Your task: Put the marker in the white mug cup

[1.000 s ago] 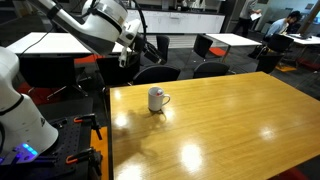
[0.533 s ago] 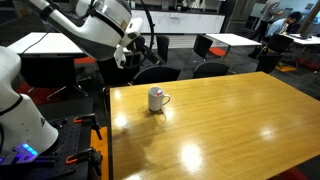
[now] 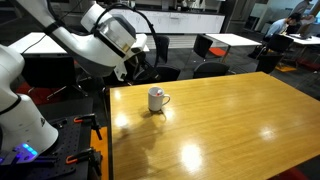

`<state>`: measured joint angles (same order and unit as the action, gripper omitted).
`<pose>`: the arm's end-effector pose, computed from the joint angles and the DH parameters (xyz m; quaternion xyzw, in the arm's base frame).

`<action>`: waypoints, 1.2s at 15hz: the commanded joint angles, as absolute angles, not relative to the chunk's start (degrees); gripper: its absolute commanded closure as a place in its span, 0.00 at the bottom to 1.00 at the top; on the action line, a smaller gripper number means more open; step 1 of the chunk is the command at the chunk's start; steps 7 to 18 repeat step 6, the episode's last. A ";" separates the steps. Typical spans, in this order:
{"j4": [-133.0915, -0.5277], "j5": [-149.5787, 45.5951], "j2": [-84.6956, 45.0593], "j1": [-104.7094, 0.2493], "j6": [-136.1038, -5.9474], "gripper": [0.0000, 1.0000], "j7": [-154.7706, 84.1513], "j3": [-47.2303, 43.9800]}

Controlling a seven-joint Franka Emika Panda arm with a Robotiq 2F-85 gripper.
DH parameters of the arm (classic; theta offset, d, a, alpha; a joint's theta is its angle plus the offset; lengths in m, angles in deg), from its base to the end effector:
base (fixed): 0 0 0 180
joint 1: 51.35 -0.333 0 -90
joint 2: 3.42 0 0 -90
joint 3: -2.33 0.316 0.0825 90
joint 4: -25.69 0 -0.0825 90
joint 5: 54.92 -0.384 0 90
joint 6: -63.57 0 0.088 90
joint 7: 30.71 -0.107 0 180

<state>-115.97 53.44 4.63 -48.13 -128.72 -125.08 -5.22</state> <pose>0.4228 0.0245 0.3697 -0.9251 -0.0633 -0.3739 0.0225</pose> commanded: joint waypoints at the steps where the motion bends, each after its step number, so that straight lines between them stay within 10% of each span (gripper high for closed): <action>1: -116.00 54.40 5.81 -46.57 -128.64 0.00 -125.74 -3.72; 18: -115.96 53.49 4.77 -47.57 -128.70 0.00 -125.09 -4.62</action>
